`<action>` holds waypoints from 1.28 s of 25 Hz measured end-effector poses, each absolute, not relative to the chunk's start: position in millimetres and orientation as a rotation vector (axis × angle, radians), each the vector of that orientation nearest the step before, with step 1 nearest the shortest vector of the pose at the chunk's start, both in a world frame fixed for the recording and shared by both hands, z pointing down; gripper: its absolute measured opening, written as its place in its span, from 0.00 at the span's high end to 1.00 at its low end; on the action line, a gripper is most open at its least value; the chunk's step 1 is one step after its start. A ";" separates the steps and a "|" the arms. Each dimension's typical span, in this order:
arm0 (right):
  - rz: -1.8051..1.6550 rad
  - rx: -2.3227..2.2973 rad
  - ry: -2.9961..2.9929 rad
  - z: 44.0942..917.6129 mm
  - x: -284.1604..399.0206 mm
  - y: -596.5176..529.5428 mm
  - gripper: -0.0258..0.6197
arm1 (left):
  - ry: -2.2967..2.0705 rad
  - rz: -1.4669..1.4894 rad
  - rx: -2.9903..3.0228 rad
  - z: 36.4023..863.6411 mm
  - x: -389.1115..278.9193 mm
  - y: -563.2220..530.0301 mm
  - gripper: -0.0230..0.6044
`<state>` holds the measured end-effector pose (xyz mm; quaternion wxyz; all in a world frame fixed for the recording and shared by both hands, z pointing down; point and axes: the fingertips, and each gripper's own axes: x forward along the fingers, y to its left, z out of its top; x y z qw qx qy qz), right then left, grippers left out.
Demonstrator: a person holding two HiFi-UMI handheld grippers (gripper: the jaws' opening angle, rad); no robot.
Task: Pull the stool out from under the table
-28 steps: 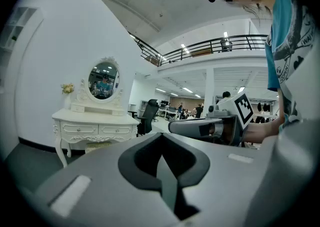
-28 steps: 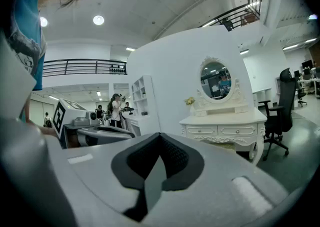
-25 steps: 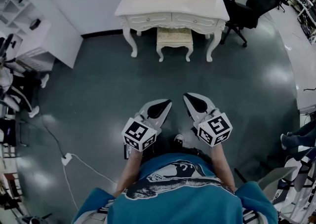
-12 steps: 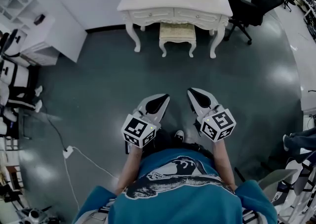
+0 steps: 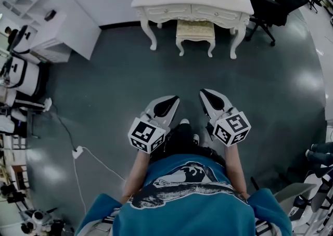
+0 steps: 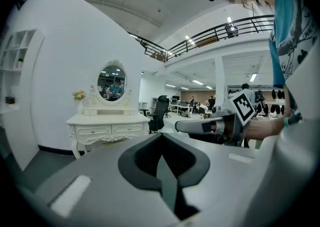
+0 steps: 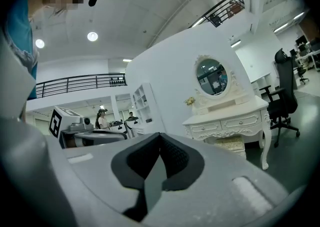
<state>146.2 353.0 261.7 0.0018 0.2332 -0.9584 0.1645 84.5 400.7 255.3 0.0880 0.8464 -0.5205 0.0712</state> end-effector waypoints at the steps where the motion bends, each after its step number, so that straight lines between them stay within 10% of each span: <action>1: 0.525 0.730 -3.011 262.3 144.9 352.9 0.96 | -1.552 0.221 2.517 255.3 83.1 400.8 0.94; 32: 0.659 0.745 -2.864 306.6 16.9 246.9 0.96 | -1.430 0.255 2.484 282.6 -49.2 285.5 0.94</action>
